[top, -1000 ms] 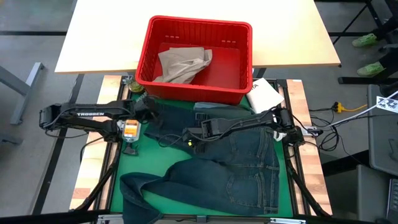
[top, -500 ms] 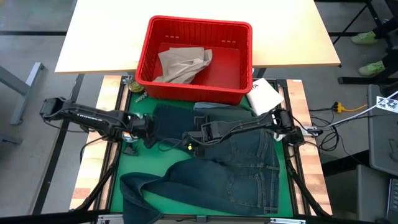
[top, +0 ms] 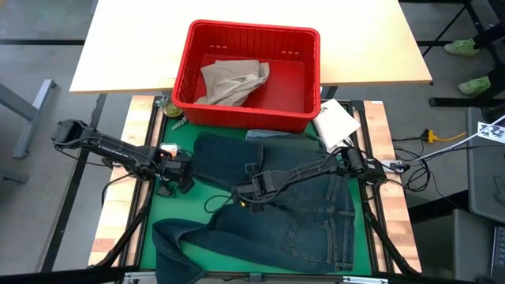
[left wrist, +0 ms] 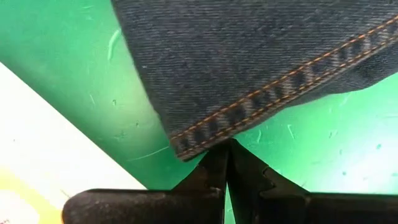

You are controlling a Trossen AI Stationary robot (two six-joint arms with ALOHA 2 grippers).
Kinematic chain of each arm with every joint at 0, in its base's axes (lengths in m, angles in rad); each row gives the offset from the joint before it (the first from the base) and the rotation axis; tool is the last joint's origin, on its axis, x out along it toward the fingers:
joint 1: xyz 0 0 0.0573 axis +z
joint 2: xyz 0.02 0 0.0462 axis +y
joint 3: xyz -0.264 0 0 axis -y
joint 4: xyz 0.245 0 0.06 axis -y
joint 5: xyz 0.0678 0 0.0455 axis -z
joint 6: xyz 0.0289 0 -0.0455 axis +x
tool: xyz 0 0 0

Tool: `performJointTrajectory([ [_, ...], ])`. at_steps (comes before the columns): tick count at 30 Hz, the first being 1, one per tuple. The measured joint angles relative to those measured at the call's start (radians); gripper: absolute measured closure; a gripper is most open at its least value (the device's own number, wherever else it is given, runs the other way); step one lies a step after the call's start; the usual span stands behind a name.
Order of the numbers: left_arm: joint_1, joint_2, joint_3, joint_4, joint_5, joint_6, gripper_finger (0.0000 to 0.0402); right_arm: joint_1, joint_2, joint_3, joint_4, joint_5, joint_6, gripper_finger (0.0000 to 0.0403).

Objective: Fold Laundry from Bin
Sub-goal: Fold the dark blue pants

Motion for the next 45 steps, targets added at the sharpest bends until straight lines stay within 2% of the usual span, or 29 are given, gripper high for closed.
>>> performJointTrajectory([
  [7, 0.000, -0.009, 0.012, -0.022, 0.012, 0.008, 0.0398, 0.001, -0.001, 0.001, -0.024, -0.022, 0.000, 0.0270],
  [10, -0.002, -0.019, 0.051, -0.098, 0.053, 0.022, 0.0400, 0.001, -0.002, 0.001, -0.028, -0.027, 0.000, 0.0270],
  [14, -0.001, -0.041, 0.135, -0.129, 0.035, 0.061, 0.0400, 0.000, -0.002, 0.001, -0.030, -0.075, 0.000, 0.0270],
  [17, -0.001, -0.045, 0.178, -0.134, -0.025, 0.061, 0.0400, 0.006, -0.003, 0.001, -0.033, -0.121, -0.001, 0.0270],
  [23, 0.000, -0.042, 0.192, -0.087, -0.298, 0.060, 0.0401, 0.027, -0.003, 0.000, -0.035, -0.124, -0.004, 0.0270],
  [25, 0.009, -0.033, 0.192, -0.074, -0.358, 0.060, 0.0401, 0.035, -0.003, 0.000, -0.034, -0.124, -0.004, 0.0270],
  [32, 0.066, 0.039, 0.193, 0.069, -0.374, 0.077, 0.0401, 0.047, -0.003, -0.001, -0.031, -0.120, -0.030, 0.0270],
  [35, 0.100, 0.091, 0.193, 0.072, -0.379, 0.098, 0.0401, 0.047, -0.003, -0.001, -0.031, -0.119, -0.030, 0.0270],
  [41, 0.185, 0.199, 0.193, 0.074, -0.470, 0.136, 0.0401, 0.047, -0.003, -0.001, -0.031, -0.123, -0.031, 0.0270],
  [45, 0.261, 0.282, 0.194, 0.079, -0.473, 0.171, 0.0401, 0.047, -0.003, -0.001, -0.030, -0.129, -0.049, 0.0270],
])
